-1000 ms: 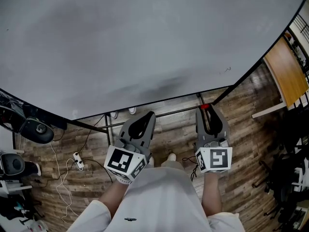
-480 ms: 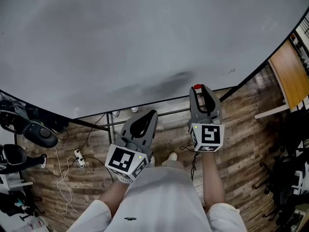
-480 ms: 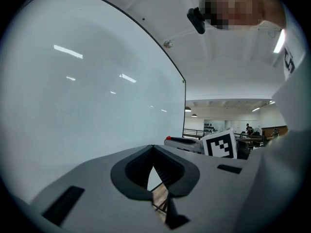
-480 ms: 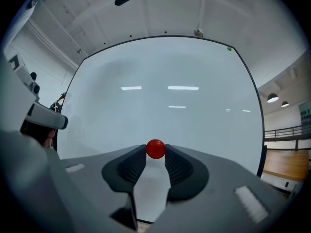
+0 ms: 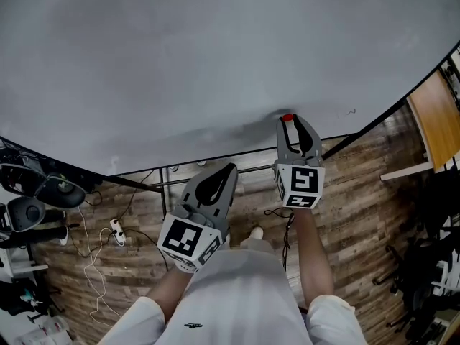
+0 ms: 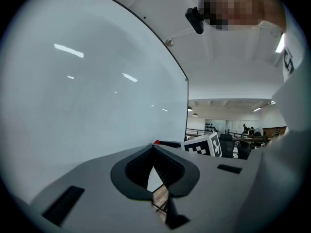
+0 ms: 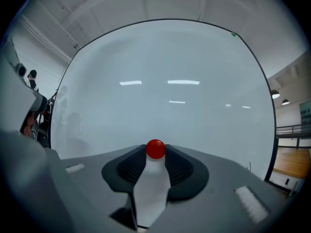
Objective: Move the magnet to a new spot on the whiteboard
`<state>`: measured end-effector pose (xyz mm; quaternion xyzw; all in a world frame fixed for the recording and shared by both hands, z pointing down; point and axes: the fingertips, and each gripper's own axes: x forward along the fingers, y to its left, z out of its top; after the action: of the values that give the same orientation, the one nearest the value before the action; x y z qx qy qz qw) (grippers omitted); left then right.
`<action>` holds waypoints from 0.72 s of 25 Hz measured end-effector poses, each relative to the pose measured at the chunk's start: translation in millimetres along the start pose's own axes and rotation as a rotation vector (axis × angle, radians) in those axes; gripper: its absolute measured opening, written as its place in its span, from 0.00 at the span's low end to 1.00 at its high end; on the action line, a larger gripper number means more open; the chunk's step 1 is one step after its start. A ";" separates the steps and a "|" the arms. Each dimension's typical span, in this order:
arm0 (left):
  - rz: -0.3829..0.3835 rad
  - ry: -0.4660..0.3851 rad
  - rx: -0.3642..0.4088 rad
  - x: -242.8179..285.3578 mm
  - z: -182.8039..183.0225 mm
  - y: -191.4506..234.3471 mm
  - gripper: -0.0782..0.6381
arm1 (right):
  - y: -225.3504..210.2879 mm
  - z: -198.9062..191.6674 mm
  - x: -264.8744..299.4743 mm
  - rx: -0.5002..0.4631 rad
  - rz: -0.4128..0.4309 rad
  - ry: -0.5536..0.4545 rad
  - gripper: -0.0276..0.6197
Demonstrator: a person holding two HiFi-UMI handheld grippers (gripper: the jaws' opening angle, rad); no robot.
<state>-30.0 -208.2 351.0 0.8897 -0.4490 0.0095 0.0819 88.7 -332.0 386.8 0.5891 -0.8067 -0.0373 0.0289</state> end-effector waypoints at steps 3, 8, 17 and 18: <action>0.001 0.004 -0.003 1.3 0.3 3.3 0.12 | -1.5 -5.6 10.7 0.005 -0.010 0.022 0.24; 0.006 0.011 -0.007 3.2 -0.8 6.9 0.12 | -6.3 -11.1 20.4 0.007 -0.036 0.059 0.24; 0.000 0.010 -0.012 4.0 -1.1 12.7 0.12 | -5.8 -10.5 18.5 0.021 -0.050 0.046 0.25; -0.002 0.009 -0.013 3.8 -0.5 12.7 0.12 | -5.4 -9.0 17.4 0.021 -0.049 0.043 0.26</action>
<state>-37.9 -218.6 353.6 0.8895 -0.4480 0.0106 0.0896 89.3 -350.5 395.3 0.6096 -0.7915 -0.0168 0.0392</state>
